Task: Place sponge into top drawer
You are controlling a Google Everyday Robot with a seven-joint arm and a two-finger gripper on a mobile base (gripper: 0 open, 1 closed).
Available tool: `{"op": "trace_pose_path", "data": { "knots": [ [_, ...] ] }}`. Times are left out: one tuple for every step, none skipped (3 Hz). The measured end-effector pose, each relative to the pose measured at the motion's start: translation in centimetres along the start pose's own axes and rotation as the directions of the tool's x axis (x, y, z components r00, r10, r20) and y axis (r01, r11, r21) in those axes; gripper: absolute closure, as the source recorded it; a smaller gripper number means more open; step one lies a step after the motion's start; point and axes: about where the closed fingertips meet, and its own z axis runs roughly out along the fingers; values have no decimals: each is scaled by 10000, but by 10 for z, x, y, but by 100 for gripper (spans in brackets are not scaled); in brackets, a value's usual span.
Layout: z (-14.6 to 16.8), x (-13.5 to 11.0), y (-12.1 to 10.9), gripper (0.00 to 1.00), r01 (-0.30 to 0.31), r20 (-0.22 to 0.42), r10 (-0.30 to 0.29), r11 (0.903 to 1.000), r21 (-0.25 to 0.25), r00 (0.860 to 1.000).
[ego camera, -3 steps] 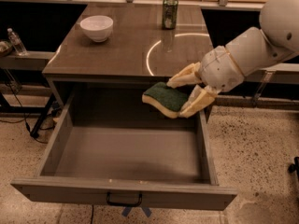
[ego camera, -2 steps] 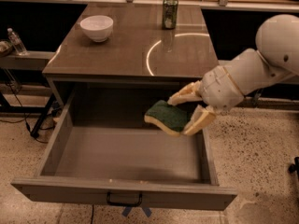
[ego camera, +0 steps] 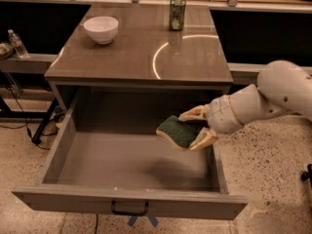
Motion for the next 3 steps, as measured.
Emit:
{"op": "trace_pose_path", "data": {
  "knots": [
    [25,25,-11,100,-290,-264,310,9967,756,9992],
    [24,26,-19,100,-266,-303,298,9944,1022,9991],
    [35,28,-14,100,57,-726,25,9937,1122,9974]
  ]
}}
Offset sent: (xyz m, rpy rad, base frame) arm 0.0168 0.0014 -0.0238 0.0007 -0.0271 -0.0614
